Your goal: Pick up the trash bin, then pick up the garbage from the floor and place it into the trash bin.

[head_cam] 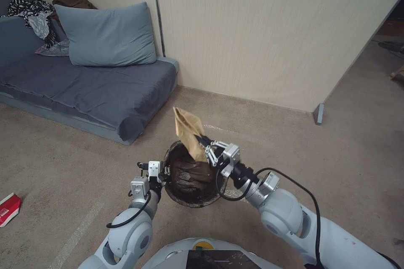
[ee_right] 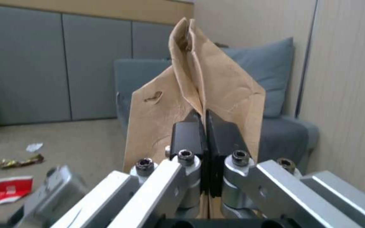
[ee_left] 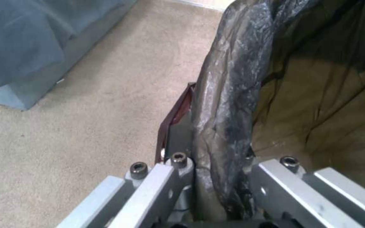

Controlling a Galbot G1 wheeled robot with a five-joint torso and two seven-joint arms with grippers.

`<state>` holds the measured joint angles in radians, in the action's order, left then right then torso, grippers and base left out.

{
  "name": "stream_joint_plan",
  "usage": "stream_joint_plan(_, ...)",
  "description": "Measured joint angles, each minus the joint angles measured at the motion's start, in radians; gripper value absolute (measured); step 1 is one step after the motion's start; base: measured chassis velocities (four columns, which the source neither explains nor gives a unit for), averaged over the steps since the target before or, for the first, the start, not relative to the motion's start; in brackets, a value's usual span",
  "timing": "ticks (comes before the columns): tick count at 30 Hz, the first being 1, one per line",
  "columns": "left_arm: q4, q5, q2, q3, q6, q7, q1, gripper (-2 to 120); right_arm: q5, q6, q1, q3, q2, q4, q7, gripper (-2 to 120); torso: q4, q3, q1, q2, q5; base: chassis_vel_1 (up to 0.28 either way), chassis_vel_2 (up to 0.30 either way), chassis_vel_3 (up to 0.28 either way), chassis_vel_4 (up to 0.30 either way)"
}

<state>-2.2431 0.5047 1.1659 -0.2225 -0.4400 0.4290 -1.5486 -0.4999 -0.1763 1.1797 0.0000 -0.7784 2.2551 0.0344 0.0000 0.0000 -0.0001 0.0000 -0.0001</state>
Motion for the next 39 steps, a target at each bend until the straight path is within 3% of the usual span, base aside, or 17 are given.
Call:
stream_joint_plan(6,-0.005,-0.002,0.007,-0.004,0.000,0.001,0.001,4,0.049,-0.017,0.015,-0.102,-0.014,-0.063,-0.004,0,0.0000,0.000,0.000,0.000,0.0000,0.000,0.000,0.000,0.000)
stream_joint_plan(11,-0.016,0.002,0.012,-0.009,0.000,0.001,0.002,4,0.103,-0.038,-0.008,-0.189,-0.052,-0.197,-0.003,0,0.0000,0.000,0.000,0.000,0.0000,0.000,0.000,0.000,0.000)
stream_joint_plan(27,-0.025,0.023,0.009,-0.018,-0.001,0.005,0.003,4,0.123,-0.004,-0.036,-0.223,-0.073,-0.269,0.024,1,0.0000,0.000,0.000,0.000,0.0000,0.000,0.000,0.000,0.000)
stream_joint_plan(39,-0.022,0.037,0.009,-0.022,-0.006,0.009,0.011,4,0.118,0.007,-0.024,-0.206,-0.052,-0.227,0.033,42,-0.0001,0.000,0.000,0.000,0.0001,0.000,0.000,0.000,0.000)
